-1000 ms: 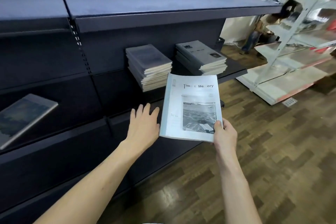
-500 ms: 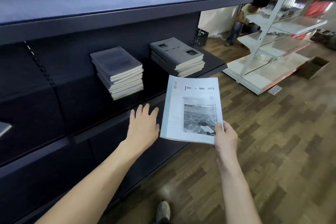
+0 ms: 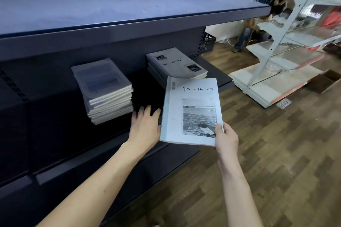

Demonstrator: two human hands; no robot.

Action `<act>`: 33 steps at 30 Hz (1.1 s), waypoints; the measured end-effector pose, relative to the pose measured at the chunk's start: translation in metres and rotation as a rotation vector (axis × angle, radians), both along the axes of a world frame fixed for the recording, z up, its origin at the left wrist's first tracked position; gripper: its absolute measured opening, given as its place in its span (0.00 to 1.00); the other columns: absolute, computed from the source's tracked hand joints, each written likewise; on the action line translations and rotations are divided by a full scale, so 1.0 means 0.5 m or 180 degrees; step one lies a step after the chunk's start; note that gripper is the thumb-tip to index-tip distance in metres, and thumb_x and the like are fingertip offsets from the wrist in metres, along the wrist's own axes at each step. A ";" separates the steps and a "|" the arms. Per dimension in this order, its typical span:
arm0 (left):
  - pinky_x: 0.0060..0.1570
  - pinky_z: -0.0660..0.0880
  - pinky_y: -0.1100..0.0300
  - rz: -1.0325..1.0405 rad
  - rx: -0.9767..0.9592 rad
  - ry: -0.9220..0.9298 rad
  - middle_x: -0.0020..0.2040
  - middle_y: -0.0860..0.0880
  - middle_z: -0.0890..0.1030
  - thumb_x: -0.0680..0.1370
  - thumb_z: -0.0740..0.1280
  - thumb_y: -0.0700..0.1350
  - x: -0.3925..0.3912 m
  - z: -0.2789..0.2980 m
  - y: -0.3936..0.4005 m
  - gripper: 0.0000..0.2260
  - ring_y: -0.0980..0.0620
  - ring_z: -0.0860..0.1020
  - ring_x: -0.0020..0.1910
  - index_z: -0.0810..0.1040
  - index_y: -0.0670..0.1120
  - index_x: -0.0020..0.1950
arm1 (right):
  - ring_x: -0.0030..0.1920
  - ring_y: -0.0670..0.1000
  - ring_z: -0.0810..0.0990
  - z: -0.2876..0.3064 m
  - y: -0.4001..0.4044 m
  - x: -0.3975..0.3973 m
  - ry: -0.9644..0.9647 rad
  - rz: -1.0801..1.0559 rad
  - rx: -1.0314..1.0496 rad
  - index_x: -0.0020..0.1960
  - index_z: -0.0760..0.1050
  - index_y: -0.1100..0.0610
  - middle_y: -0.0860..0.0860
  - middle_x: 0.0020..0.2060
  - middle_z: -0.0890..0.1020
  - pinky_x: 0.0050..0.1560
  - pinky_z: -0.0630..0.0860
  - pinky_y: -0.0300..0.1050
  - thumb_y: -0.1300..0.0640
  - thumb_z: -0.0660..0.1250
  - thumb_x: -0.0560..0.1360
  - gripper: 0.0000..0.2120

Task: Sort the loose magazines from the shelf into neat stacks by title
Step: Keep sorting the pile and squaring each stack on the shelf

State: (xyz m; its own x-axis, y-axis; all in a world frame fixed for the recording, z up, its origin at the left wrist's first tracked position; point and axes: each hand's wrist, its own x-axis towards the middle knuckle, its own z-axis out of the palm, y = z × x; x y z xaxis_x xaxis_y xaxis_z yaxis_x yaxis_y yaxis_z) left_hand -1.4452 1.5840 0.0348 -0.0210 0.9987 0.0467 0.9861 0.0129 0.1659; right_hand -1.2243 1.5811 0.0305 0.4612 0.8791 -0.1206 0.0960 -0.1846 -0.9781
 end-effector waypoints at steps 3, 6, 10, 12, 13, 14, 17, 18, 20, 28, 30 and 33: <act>0.72 0.55 0.43 0.0101 -0.0009 0.0031 0.75 0.43 0.62 0.81 0.59 0.52 0.004 0.003 0.040 0.25 0.40 0.59 0.75 0.61 0.49 0.77 | 0.38 0.47 0.78 -0.002 0.049 0.005 -0.0045 0.0097 -0.0021 0.51 0.79 0.53 0.46 0.41 0.82 0.34 0.73 0.35 0.60 0.59 0.82 0.10; 0.71 0.58 0.45 0.0214 -0.0056 -0.0009 0.75 0.43 0.62 0.80 0.60 0.51 0.014 0.005 0.078 0.24 0.39 0.61 0.73 0.63 0.50 0.76 | 0.40 0.48 0.79 -0.009 0.103 0.015 -0.0092 0.0232 -0.0070 0.51 0.80 0.54 0.47 0.42 0.83 0.37 0.73 0.40 0.59 0.59 0.81 0.10; 0.70 0.61 0.43 0.0439 -0.0144 -0.0004 0.76 0.42 0.60 0.78 0.63 0.49 0.029 0.000 0.130 0.25 0.38 0.62 0.73 0.64 0.50 0.75 | 0.38 0.47 0.79 -0.012 0.182 0.034 -0.0075 0.0452 -0.0095 0.53 0.80 0.55 0.49 0.42 0.83 0.34 0.73 0.36 0.60 0.58 0.82 0.11; 0.70 0.61 0.42 0.0584 -0.0209 -0.0049 0.77 0.42 0.59 0.78 0.63 0.49 0.036 -0.007 0.154 0.25 0.37 0.62 0.73 0.63 0.51 0.76 | 0.36 0.45 0.77 -0.008 0.222 0.045 -0.0096 0.0578 -0.0076 0.52 0.80 0.56 0.48 0.40 0.82 0.30 0.70 0.30 0.61 0.58 0.82 0.11; 0.70 0.63 0.41 0.0653 -0.0225 -0.0074 0.77 0.43 0.59 0.78 0.63 0.49 0.042 -0.010 0.167 0.26 0.37 0.62 0.73 0.63 0.51 0.76 | 0.35 0.44 0.77 -0.007 0.245 0.052 -0.0084 0.0668 -0.0084 0.52 0.79 0.57 0.48 0.39 0.82 0.29 0.70 0.29 0.61 0.58 0.82 0.11; 0.70 0.64 0.41 0.0718 -0.0222 -0.0081 0.77 0.43 0.60 0.79 0.63 0.50 0.050 -0.015 0.180 0.26 0.37 0.62 0.73 0.63 0.52 0.76 | 0.34 0.44 0.76 -0.005 0.267 0.059 -0.0070 0.0778 -0.0106 0.51 0.79 0.58 0.48 0.39 0.82 0.29 0.69 0.29 0.61 0.58 0.82 0.11; 0.70 0.63 0.41 0.0939 -0.0217 -0.0083 0.77 0.43 0.60 0.79 0.61 0.51 0.077 -0.024 0.214 0.26 0.38 0.62 0.74 0.60 0.54 0.77 | 0.35 0.49 0.77 -0.005 0.344 0.082 -0.0211 0.1151 -0.0233 0.49 0.79 0.58 0.53 0.40 0.83 0.32 0.72 0.38 0.59 0.57 0.82 0.12; 0.70 0.63 0.41 0.1010 -0.0227 -0.0099 0.77 0.43 0.60 0.80 0.60 0.51 0.089 -0.027 0.223 0.26 0.37 0.61 0.74 0.60 0.55 0.77 | 0.35 0.50 0.76 -0.004 0.371 0.088 -0.0274 0.1280 -0.0283 0.49 0.79 0.58 0.54 0.40 0.82 0.31 0.72 0.39 0.58 0.57 0.82 0.12; 0.71 0.61 0.41 0.1132 -0.0221 -0.0074 0.76 0.42 0.61 0.79 0.60 0.49 0.113 -0.032 0.235 0.26 0.37 0.61 0.73 0.59 0.55 0.78 | 0.33 0.52 0.76 0.003 0.418 0.097 -0.0432 0.1488 -0.0335 0.52 0.78 0.59 0.54 0.39 0.80 0.26 0.74 0.39 0.56 0.57 0.82 0.12; 0.72 0.59 0.41 0.1621 -0.0137 0.0041 0.75 0.43 0.62 0.77 0.64 0.46 0.170 -0.031 0.261 0.27 0.39 0.58 0.75 0.63 0.54 0.76 | 0.65 0.46 0.69 0.049 0.495 0.136 -0.0743 0.2709 0.0130 0.70 0.67 0.48 0.47 0.67 0.64 0.64 0.64 0.38 0.48 0.79 0.67 0.36; 0.72 0.59 0.42 0.1710 -0.0132 0.0078 0.75 0.44 0.62 0.77 0.65 0.46 0.177 -0.026 0.270 0.28 0.39 0.58 0.75 0.63 0.52 0.76 | 0.66 0.44 0.66 0.043 0.505 0.144 -0.0991 0.3147 0.0191 0.66 0.71 0.47 0.47 0.68 0.61 0.65 0.62 0.35 0.50 0.82 0.63 0.36; 0.74 0.57 0.42 0.1808 -0.0223 0.0112 0.76 0.44 0.59 0.77 0.65 0.47 0.180 -0.017 0.286 0.29 0.39 0.56 0.76 0.61 0.51 0.77 | 0.70 0.48 0.65 0.033 0.526 0.144 -0.1388 0.3443 0.0373 0.62 0.72 0.48 0.47 0.69 0.58 0.70 0.65 0.39 0.50 0.84 0.60 0.34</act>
State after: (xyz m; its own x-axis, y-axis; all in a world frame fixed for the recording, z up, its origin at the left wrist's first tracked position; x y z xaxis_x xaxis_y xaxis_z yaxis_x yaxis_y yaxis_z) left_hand -1.3554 1.7271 0.0263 -0.5549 0.8319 -0.0088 0.8261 0.5522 0.1129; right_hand -1.1523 1.8441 0.0469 -0.5511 0.8339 -0.0291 0.4792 0.2878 -0.8292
